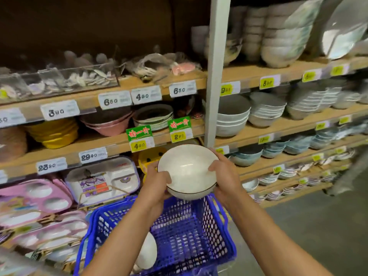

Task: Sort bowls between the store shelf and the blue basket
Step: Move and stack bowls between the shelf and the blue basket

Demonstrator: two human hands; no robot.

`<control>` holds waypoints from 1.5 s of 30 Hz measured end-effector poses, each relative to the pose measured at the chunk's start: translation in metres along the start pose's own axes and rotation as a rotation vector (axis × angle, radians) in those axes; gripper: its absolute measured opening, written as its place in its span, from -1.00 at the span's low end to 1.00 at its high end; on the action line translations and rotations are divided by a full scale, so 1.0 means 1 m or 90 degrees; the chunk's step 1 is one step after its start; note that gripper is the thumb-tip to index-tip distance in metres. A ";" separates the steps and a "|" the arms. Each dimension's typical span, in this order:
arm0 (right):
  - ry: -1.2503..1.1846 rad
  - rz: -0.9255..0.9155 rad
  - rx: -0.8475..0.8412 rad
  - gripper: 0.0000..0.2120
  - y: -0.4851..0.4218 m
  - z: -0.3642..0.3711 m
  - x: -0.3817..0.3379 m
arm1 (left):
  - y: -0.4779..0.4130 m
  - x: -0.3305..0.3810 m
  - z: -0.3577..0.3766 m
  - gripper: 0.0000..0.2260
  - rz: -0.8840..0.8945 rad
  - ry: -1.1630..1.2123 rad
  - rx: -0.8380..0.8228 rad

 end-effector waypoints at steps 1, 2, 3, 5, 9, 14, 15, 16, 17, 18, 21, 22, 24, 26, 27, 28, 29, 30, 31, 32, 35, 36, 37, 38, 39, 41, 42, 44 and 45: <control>-0.004 -0.008 -0.002 -0.48 -0.001 -0.010 -0.014 | 0.005 0.004 0.013 -0.54 0.011 0.008 -0.009; -0.009 -0.015 -0.003 -0.49 -0.002 -0.021 -0.027 | 0.011 0.007 0.028 -0.54 0.020 0.018 -0.020; -0.012 -0.020 -0.004 -0.49 -0.003 -0.033 -0.041 | 0.017 0.010 0.043 -0.54 0.027 0.027 -0.035; -0.010 -0.027 0.010 -0.49 -0.008 -0.059 -0.065 | 0.028 0.015 0.076 -0.54 0.043 0.042 -0.067; 0.007 -0.009 0.014 -0.51 -0.022 -0.116 -0.106 | 0.050 0.022 0.142 -0.53 0.066 0.080 -0.116; 0.038 -0.007 0.018 -0.53 -0.046 -0.182 -0.160 | 0.077 0.023 0.226 -0.51 0.050 0.151 -0.137; 0.040 -0.007 0.012 -0.49 -0.048 -0.183 -0.164 | 0.079 0.025 0.230 -0.52 0.053 0.169 -0.142; 0.038 -0.006 0.006 -0.46 -0.051 -0.188 -0.171 | 0.082 0.026 0.240 -0.53 0.054 0.185 -0.149; 0.038 -0.006 0.003 -0.45 -0.056 -0.196 -0.179 | 0.086 0.027 0.253 -0.55 0.056 0.201 -0.154; 0.039 -0.006 -0.002 -0.44 -0.061 -0.204 -0.187 | 0.088 0.028 0.265 -0.56 0.056 0.218 -0.152; 0.049 -0.008 -0.019 -0.44 -0.076 -0.217 -0.210 | 0.093 0.033 0.296 -0.61 0.047 0.277 -0.136; 0.049 -0.011 -0.032 -0.44 -0.080 -0.218 -0.217 | 0.092 0.035 0.303 -0.63 0.042 0.292 -0.125; 0.037 -0.022 -0.055 -0.45 -0.089 -0.217 -0.228 | 0.089 0.042 0.312 -0.66 0.043 0.316 -0.099; 0.001 -0.032 -0.061 -0.51 -0.100 -0.215 -0.239 | 0.085 0.052 0.319 -0.68 0.057 0.334 -0.076; -0.017 -0.040 -0.064 -0.54 -0.104 -0.211 -0.245 | 0.082 0.058 0.322 -0.68 0.063 0.340 -0.069; -0.027 -0.050 -0.069 -0.57 -0.108 -0.207 -0.251 | 0.079 0.065 0.325 -0.69 0.066 0.345 -0.065; -0.028 -0.065 -0.073 -0.59 -0.112 -0.201 -0.258 | 0.074 0.072 0.328 -0.68 0.068 0.348 -0.059; -0.022 -0.083 -0.081 -0.60 -0.115 -0.194 -0.265 | 0.070 0.079 0.329 -0.67 0.068 0.351 -0.053; -0.015 -0.100 -0.089 -0.60 -0.118 -0.186 -0.272 | 0.064 0.086 0.330 -0.66 0.068 0.355 -0.044; -0.011 -0.115 -0.098 -0.60 -0.121 -0.177 -0.280 | 0.058 0.094 0.331 -0.65 0.072 0.361 -0.038; -0.019 -0.148 -0.122 -0.60 -0.135 -0.149 -0.300 | 0.037 0.125 0.333 -0.72 0.114 0.383 -0.046; -0.026 -0.159 -0.124 -0.59 -0.141 -0.140 -0.307 | 0.030 0.137 0.333 -0.74 0.126 0.385 -0.049; -0.030 -0.169 -0.129 -0.58 -0.148 -0.128 -0.313 | 0.022 0.149 0.333 -0.74 0.139 0.387 -0.051; -0.030 -0.174 -0.134 -0.56 -0.154 -0.117 -0.319 | 0.014 0.160 0.333 -0.75 0.154 0.391 -0.051; -0.027 -0.175 -0.140 -0.55 -0.161 -0.105 -0.323 | 0.005 0.170 0.331 -0.75 0.168 0.394 -0.050; -0.019 -0.174 -0.147 -0.54 -0.174 -0.083 -0.330 | -0.013 0.187 0.328 -0.76 0.187 0.388 -0.041; -0.020 -0.173 -0.150 -0.54 -0.181 -0.075 -0.333 | -0.022 0.193 0.327 -0.76 0.190 0.379 -0.032; -0.035 -0.163 -0.157 -0.54 -0.196 -0.062 -0.336 | -0.039 0.202 0.329 -0.76 0.185 0.366 -0.023; -0.048 -0.152 -0.163 -0.54 -0.204 -0.057 -0.336 | -0.045 0.205 0.331 -0.76 0.182 0.371 -0.020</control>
Point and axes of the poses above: each hand's wrist, its own y-axis away from the middle knuckle, its own z-axis out of the palm, x = y × z, the point moved 8 cm from there along -y, towards the middle knuckle, and after that the axes turned 10 degrees about x, right-handed, at the moved point
